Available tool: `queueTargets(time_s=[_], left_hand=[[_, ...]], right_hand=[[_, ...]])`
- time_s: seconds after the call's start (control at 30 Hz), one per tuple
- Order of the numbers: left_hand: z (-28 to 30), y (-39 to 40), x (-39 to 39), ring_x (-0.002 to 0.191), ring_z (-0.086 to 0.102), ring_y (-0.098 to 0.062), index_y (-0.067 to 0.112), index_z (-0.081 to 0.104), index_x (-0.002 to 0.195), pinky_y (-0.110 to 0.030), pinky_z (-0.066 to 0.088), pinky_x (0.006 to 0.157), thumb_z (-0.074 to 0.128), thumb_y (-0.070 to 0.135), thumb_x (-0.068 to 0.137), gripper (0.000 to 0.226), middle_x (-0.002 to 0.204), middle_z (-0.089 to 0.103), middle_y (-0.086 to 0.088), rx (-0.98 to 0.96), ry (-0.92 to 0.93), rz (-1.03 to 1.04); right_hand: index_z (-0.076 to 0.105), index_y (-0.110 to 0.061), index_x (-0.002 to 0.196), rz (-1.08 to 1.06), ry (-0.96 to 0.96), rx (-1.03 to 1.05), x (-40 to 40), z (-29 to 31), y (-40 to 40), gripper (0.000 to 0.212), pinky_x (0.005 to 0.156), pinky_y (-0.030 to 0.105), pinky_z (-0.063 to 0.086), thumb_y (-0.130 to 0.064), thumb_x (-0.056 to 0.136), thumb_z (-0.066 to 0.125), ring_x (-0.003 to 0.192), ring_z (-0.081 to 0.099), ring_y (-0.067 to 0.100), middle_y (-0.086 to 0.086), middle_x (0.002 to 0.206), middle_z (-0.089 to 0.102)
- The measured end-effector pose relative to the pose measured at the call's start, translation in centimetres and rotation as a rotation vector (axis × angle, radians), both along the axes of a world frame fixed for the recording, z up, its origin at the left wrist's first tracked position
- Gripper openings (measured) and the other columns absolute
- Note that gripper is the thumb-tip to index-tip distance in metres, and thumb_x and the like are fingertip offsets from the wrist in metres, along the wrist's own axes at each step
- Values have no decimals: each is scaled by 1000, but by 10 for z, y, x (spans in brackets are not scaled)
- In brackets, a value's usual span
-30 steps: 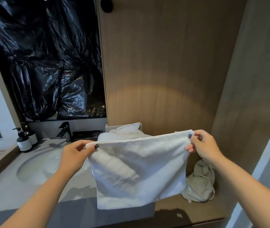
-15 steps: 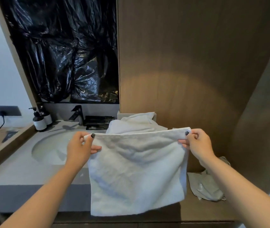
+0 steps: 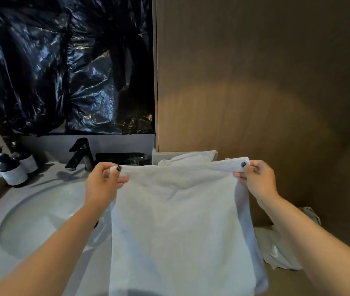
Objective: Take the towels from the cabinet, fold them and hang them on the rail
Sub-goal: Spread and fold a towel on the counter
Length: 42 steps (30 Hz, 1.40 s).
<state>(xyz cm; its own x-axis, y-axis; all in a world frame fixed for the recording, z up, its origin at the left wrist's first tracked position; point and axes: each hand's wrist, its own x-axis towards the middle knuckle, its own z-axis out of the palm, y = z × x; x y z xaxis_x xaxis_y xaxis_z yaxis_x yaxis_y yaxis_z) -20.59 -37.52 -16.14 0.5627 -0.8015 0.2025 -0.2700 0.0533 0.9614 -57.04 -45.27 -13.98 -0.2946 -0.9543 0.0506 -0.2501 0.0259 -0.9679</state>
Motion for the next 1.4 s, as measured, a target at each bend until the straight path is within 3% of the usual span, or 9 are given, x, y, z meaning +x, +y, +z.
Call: queueTargets(time_s=[0.2,0.37,0.5,0.67,0.77,0.9,1.07,1.27,1.4], left_hand=[[-28,-69,14,72,74,-16,15,57,100,-36,60,73,56,19,100,5,90,69,-7,85,14,-9],[-66,-107,17,63,72,-7,12,57,98,-22,56,57,58,16,98,4,97,70,-19,257,85,23],[-70,-112,0,77,71,-23,13,54,110,-20,50,69,58,13,97,14,114,62,-10,328,79,133],[-65,-90,-54,111,53,-22,3,42,139,-21,37,93,52,6,94,47,150,35,-14,-39,-456,-79],[-92,-91,-83,146,29,-27,-2,34,147,-36,22,119,39,15,97,54,158,30,-17,-117,-743,-378],[-119,-107,-79,149,23,-28,1,31,151,-43,10,123,29,28,100,58,159,29,-12,-21,-916,-474],[-124,-112,-64,152,14,-23,5,30,153,-42,9,123,30,38,100,62,161,26,-9,37,-948,-468],[-141,-94,-19,153,-5,-18,10,4,158,-45,4,123,19,46,101,68,166,-1,-4,215,-990,-385],[-130,-86,-29,153,-5,-18,8,5,157,-39,-4,123,22,41,101,67,165,4,-9,175,-927,-313]], right_hand=[[55,-17,110,-77,73,79,19,-13,-59,12,58,17,55,-23,100,55,68,73,13,4,98,66],[54,-12,100,-182,-6,168,36,-41,-84,7,64,29,57,-19,100,56,63,70,13,7,83,70],[53,-10,109,-247,51,195,48,-55,-88,12,63,21,49,-17,100,55,70,67,8,9,90,72],[44,-6,137,26,494,-302,84,-58,-50,47,94,6,35,4,92,51,112,46,3,10,151,33],[48,-9,142,364,859,-415,111,-78,-45,49,116,29,26,-10,93,41,142,35,17,6,153,41],[42,-7,147,509,1210,-338,111,-100,-61,55,120,43,18,-34,101,28,148,27,22,8,155,39],[28,-8,153,480,1246,-257,82,-106,-76,71,122,46,10,-54,99,23,152,9,19,5,163,20],[11,-10,157,368,1107,-126,50,-113,-83,80,124,43,2,-63,97,11,152,-4,17,3,165,6],[10,-8,157,264,1016,-165,59,-102,-69,64,123,47,0,-39,101,21,152,-5,20,7,165,5]])
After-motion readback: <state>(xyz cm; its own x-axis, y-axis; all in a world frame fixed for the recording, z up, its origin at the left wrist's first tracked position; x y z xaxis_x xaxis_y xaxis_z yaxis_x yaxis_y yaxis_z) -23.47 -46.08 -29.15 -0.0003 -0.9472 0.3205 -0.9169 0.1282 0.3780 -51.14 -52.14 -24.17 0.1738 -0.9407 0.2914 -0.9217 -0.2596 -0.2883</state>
